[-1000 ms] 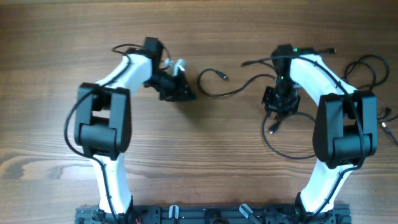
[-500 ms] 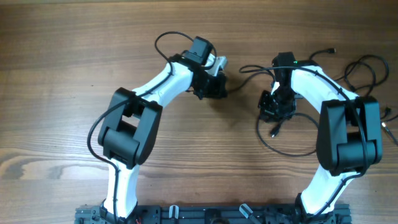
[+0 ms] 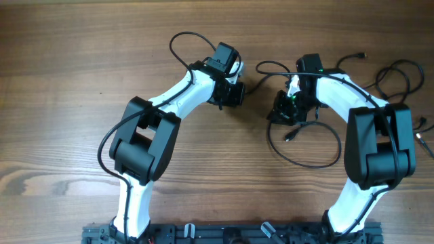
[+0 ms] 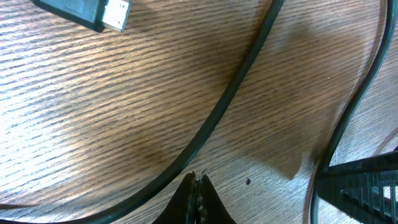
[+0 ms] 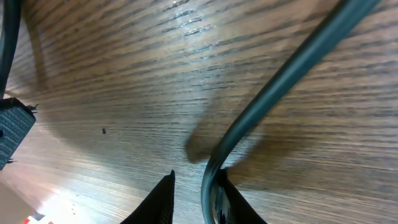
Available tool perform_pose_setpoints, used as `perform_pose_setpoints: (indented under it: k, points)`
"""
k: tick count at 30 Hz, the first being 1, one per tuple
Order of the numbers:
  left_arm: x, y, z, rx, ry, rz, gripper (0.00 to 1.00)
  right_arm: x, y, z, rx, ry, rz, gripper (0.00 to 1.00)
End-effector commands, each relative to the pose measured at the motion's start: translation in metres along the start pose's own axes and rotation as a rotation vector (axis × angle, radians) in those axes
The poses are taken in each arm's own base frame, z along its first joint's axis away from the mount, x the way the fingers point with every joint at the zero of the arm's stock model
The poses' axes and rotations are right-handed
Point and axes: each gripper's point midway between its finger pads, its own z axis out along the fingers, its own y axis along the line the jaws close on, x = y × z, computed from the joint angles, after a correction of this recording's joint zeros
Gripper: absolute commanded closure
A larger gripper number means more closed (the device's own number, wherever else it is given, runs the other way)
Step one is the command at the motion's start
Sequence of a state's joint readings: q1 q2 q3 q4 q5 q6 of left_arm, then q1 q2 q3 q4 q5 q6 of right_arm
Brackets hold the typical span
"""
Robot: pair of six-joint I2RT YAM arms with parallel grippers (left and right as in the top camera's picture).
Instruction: Untangle cables
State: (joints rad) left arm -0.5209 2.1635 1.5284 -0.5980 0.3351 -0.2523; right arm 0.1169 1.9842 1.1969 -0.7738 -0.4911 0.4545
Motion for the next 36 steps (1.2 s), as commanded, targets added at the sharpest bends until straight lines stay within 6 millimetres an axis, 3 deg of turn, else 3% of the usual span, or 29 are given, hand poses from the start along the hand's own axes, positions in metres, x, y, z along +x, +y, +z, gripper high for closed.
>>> perform_pose_setpoints:
  k: [1,7,13,26,36]
  points:
    - [-0.026,-0.012,-0.026,0.038,-0.079,-0.029,0.96,0.010,-0.017,0.022,0.046,0.053,0.018,0.73]
    - [-0.048,-0.013,-0.039,0.044,-0.155,-0.018,0.92,0.009,-0.017,0.022,0.046,0.052,0.018,0.64]
    - [-0.062,0.025,-0.042,-0.139,-0.230,-0.066,0.93,0.007,-0.015,0.022,0.037,0.043,0.051,0.55]
    - [-0.043,0.044,-0.006,-0.169,-0.158,-0.150,0.87,0.010,-0.001,0.028,0.015,0.046,0.029,0.45]
    - [-0.021,0.044,0.004,-0.151,-0.064,-0.168,0.88,0.004,0.035,0.042,-0.033,-0.021,0.086,0.40]
